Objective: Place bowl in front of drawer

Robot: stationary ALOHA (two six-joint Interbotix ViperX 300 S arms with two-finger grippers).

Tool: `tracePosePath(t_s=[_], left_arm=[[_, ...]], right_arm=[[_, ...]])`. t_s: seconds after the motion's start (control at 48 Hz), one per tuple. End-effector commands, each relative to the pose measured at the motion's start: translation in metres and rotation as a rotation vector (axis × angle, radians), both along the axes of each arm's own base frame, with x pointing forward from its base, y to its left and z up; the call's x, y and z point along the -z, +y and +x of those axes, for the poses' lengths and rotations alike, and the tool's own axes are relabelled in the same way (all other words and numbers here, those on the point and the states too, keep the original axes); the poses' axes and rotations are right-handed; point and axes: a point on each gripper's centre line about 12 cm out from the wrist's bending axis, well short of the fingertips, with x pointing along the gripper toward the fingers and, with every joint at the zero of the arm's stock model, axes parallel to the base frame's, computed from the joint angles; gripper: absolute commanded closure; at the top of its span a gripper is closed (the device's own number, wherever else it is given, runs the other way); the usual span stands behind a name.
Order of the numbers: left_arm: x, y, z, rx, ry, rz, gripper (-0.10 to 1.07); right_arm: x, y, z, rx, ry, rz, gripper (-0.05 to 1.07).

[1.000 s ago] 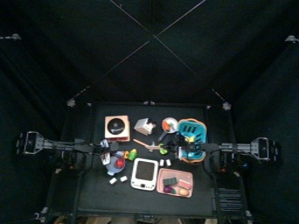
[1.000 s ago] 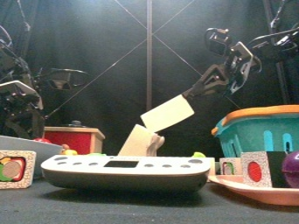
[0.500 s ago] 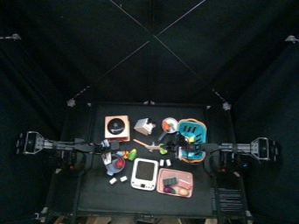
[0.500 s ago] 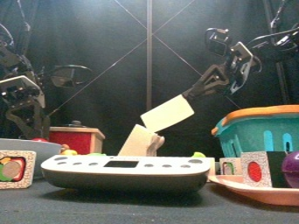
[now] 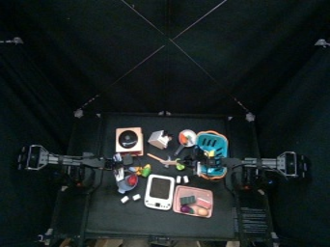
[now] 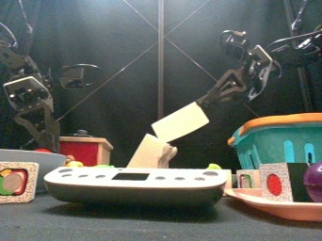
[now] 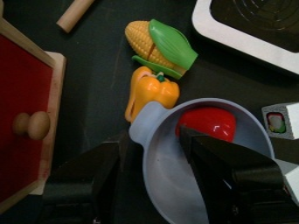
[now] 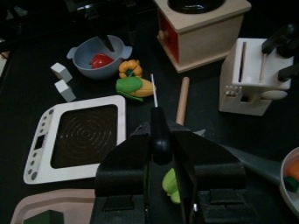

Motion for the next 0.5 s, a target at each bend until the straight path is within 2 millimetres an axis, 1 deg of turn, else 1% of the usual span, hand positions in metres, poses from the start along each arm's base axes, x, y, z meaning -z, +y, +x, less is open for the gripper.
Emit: tracePosePath(t_s=[0.0, 0.479], left_arm=[[-0.0093, 0.001, 0.0078, 0.003, -0.036, 0.007, 0.11], [-0.0127, 0.0014, 0.0115, 0.007, -0.066, 0.014, 0.11]], right_arm=[[-0.0114, -0.0015, 0.0032, 0.002, -0.036, -0.006, 0.52], [-0.0104, -0.0015, 0.0031, 0.003, -0.033, -0.003, 0.52]])
